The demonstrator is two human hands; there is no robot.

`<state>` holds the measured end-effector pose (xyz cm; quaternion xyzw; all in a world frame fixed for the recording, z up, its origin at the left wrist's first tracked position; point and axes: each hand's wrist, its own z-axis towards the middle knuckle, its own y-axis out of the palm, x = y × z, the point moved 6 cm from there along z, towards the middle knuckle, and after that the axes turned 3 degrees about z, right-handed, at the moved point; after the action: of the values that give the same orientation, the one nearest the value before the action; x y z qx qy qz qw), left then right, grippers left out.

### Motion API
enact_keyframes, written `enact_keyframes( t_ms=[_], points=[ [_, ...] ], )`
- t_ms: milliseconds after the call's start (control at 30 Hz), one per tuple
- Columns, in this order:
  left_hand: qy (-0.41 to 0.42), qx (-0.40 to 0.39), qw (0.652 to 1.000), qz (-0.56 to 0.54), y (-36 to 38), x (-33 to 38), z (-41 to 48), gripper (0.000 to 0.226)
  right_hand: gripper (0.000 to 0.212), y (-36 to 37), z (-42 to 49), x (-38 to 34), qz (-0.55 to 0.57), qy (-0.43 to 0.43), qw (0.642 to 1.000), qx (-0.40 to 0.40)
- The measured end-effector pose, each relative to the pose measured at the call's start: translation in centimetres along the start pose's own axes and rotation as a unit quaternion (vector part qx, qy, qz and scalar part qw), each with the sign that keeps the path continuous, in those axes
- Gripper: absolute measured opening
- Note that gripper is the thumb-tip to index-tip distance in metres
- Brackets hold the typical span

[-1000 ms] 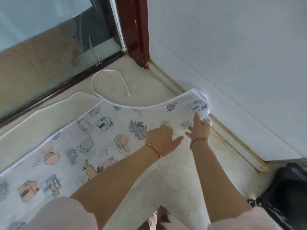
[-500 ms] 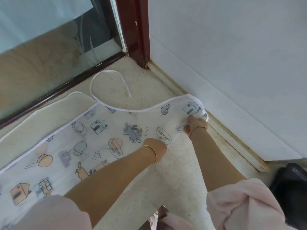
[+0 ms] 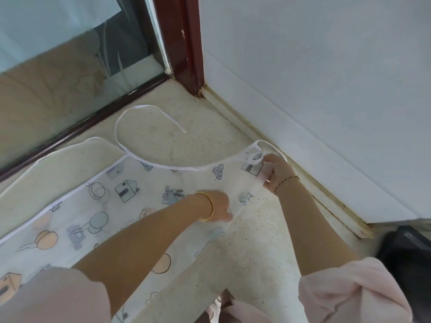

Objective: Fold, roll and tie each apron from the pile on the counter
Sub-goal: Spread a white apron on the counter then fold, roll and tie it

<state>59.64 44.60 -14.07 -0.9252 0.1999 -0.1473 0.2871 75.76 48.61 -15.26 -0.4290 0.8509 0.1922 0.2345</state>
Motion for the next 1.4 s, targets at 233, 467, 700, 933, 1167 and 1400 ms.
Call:
enact_keyframes(
  t_ms=[233, 467, 700, 933, 1167, 1400],
  points=[
    [-0.05, 0.397, 0.913, -0.08, -6.0, -1.1, 1.8, 0.048, 0.035, -1.0, 0.1, 0.2, 0.129, 0.04, 0.99, -0.029],
    [-0.04, 0.249, 0.967, -0.02, -2.6, -0.2, 4.9, 0.103, 0.036, 0.5, 0.4, -2.5, 0.044, -0.098, 0.99, -0.089],
    [-0.057, 0.192, 0.979, 0.029, -3.5, 0.7, 6.1, 0.114, 0.012, 4.0, -4.2, -8.8, -0.246, -0.364, 0.895, -0.074],
    [0.005, 0.369, 0.825, -0.428, -5.0, -4.0, 4.1, 0.013, 0.018, 6.5, -4.7, -2.9, -0.649, -0.458, 0.607, -0.028],
    [-0.049, 0.302, 0.7, -0.645, -2.9, -8.1, 1.7, 0.02, 0.046, 5.3, -3.3, 3.9, -0.654, -0.357, 0.659, -0.101],
    [-0.033, 0.188, 0.898, -0.395, 0.1, -4.3, 2.0, 0.05, 0.019, 4.4, -2.3, 3.7, -0.537, -0.339, 0.771, -0.037]
  ],
)
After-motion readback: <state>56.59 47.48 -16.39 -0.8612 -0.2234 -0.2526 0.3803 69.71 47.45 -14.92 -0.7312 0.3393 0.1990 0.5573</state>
